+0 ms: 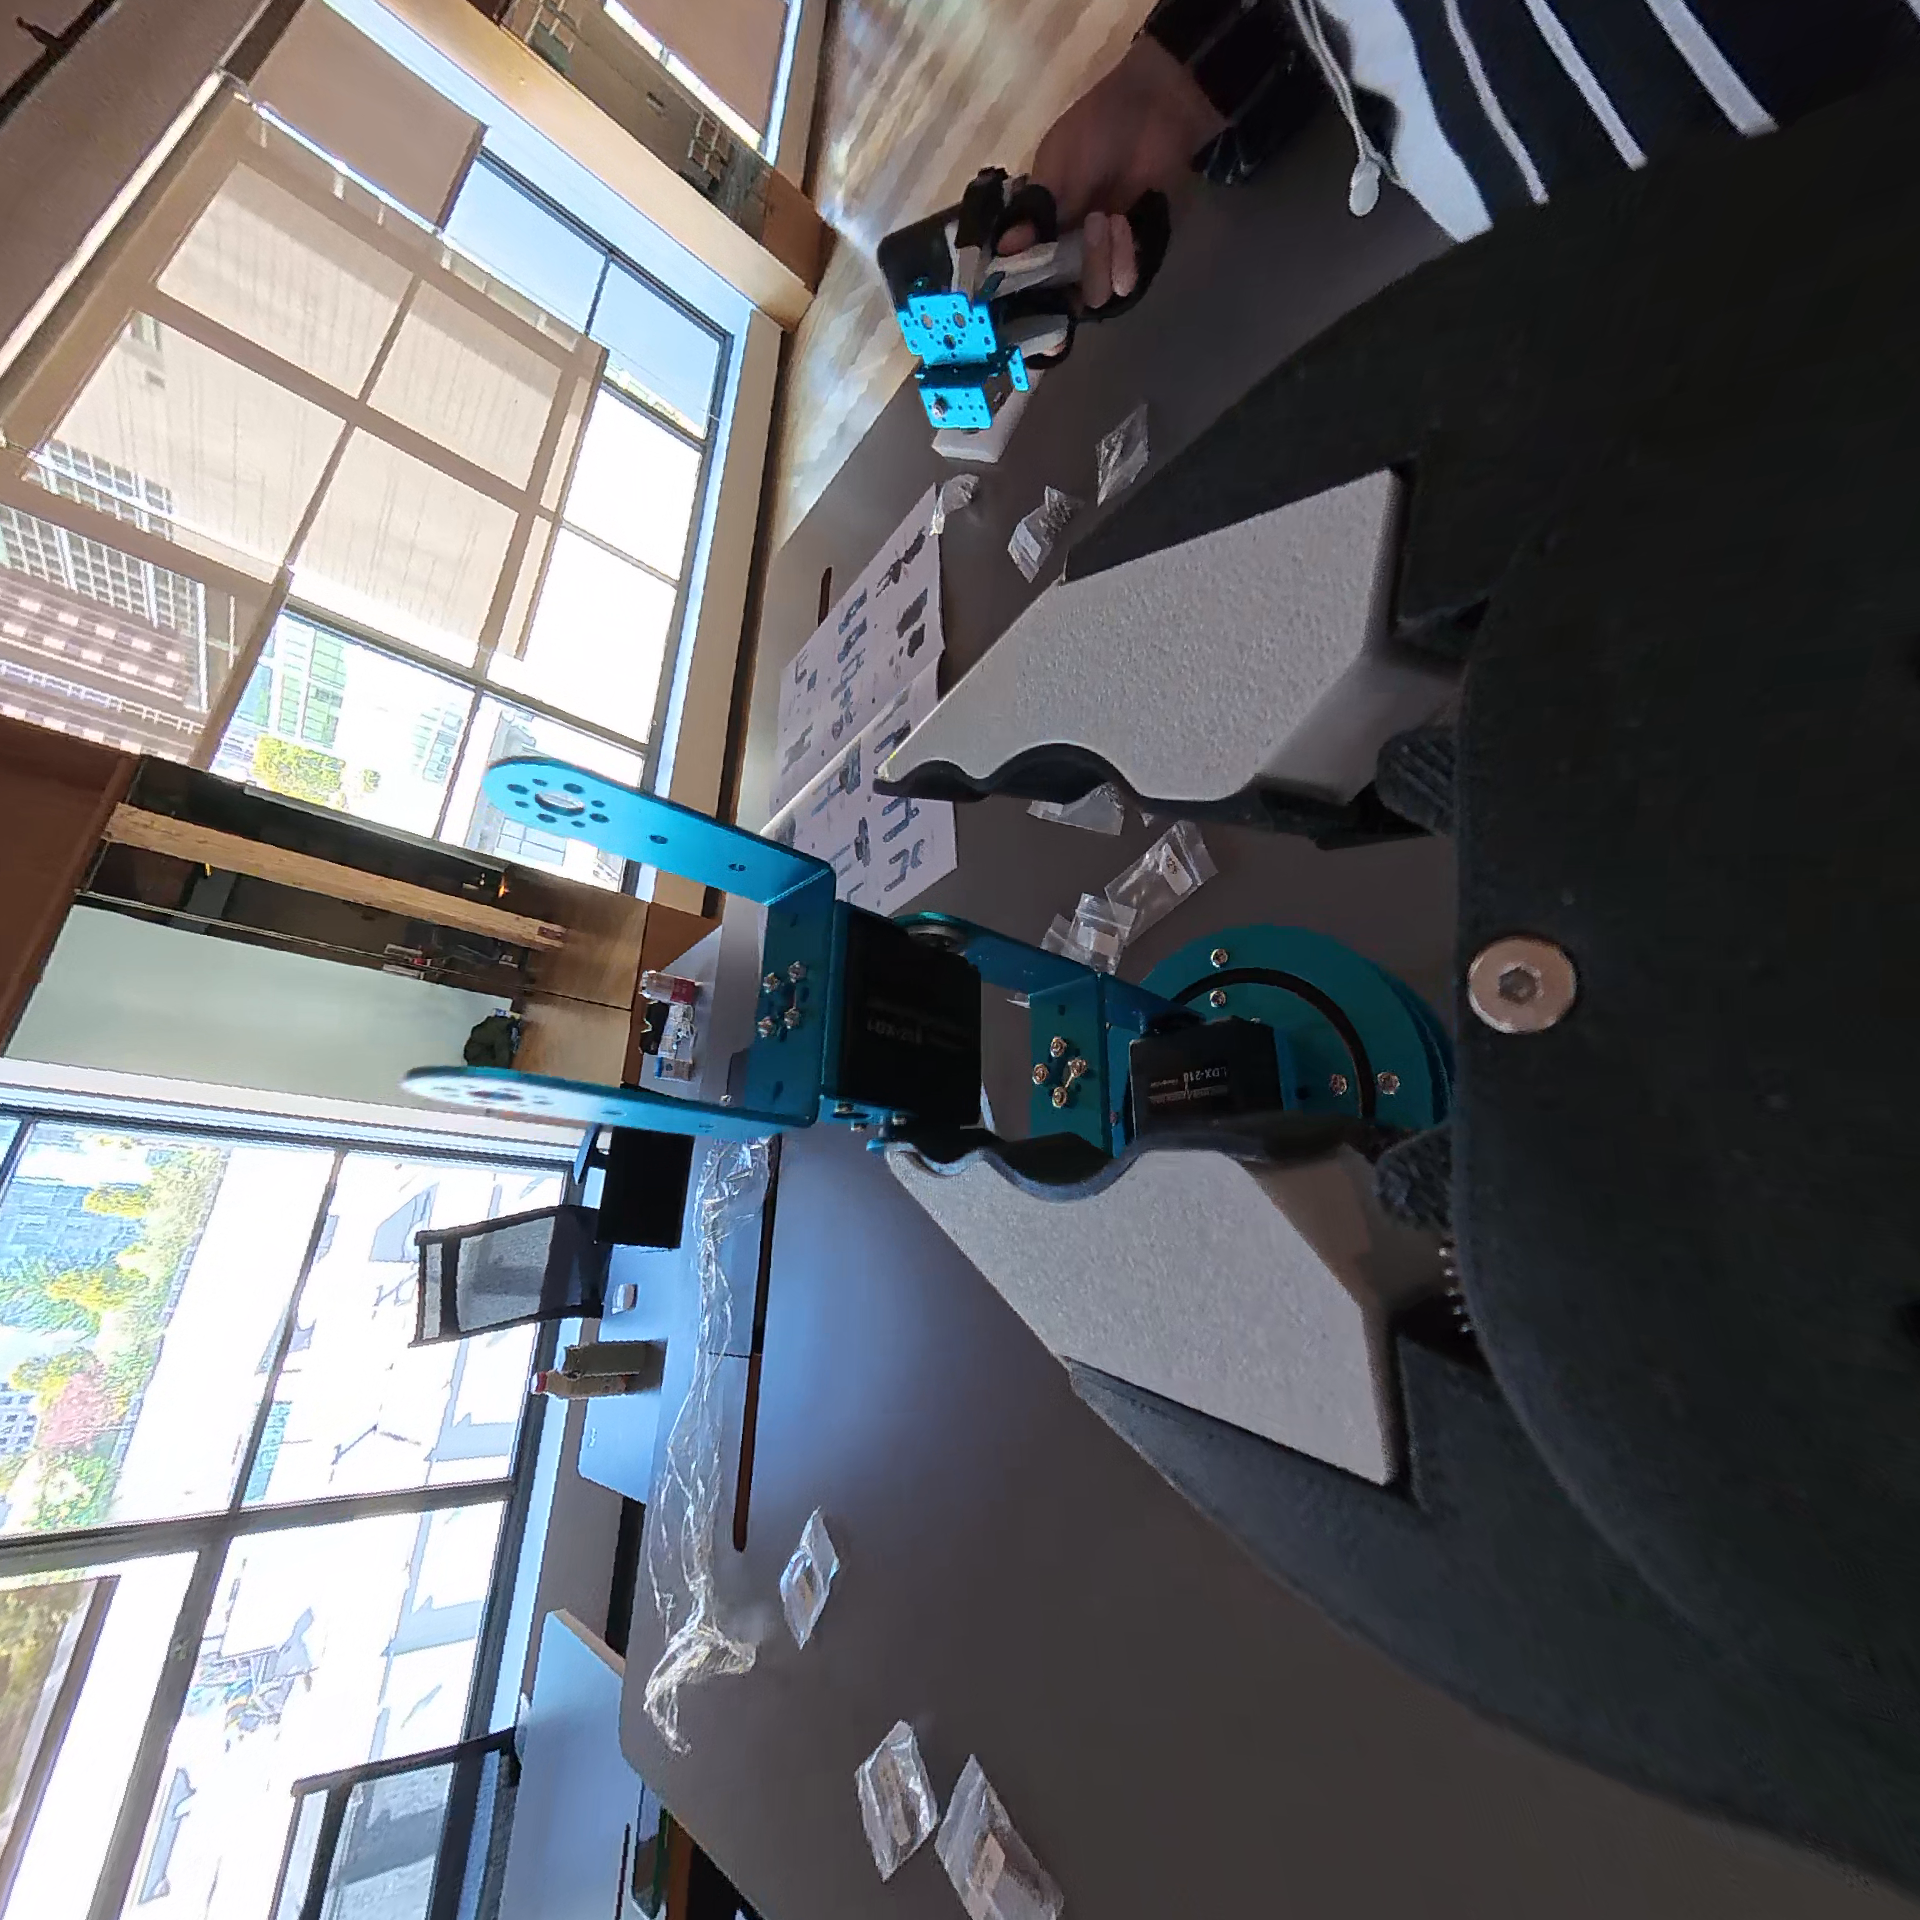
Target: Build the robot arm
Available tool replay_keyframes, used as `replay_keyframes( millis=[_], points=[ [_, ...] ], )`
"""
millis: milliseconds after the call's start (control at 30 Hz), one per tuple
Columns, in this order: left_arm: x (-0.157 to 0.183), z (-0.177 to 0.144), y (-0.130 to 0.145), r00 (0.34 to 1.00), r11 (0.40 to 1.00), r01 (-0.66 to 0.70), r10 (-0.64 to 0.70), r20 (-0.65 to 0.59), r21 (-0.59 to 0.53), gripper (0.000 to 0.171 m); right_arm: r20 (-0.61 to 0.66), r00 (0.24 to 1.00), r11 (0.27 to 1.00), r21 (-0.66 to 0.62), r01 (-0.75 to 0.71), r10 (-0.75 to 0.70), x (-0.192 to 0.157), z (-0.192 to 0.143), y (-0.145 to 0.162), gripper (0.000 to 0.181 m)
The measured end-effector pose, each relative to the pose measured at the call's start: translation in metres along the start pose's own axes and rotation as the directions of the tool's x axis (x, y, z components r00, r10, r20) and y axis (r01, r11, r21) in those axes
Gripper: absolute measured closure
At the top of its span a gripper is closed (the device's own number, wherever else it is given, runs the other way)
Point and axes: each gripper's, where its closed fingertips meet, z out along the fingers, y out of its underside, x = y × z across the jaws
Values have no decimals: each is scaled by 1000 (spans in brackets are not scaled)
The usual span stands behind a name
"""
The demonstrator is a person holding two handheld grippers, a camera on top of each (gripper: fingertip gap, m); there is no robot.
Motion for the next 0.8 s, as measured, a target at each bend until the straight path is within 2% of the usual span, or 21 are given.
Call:
replay_keyframes(
  millis=[200,367,467,667,800],
  points=[
    [-22,-12,4,996,996,-84,85,42,-30,116,-96,991,995,19,95,-93,6,-5,-15,177],
    [-38,-12,14,995,995,-97,96,-11,-33,117,-152,981,991,40,127,-119,-7,9,-14,177],
    [-42,-9,22,992,995,-94,92,-88,-27,118,-157,981,990,62,124,-113,-19,31,-4,176],
    [-67,-14,36,967,997,-64,53,-250,-37,121,-142,985,983,136,120,-101,-42,95,33,176],
    [-71,-24,26,929,1000,17,-14,-369,5,121,-149,983,969,205,138,-109,-51,131,60,176]
  ],
)
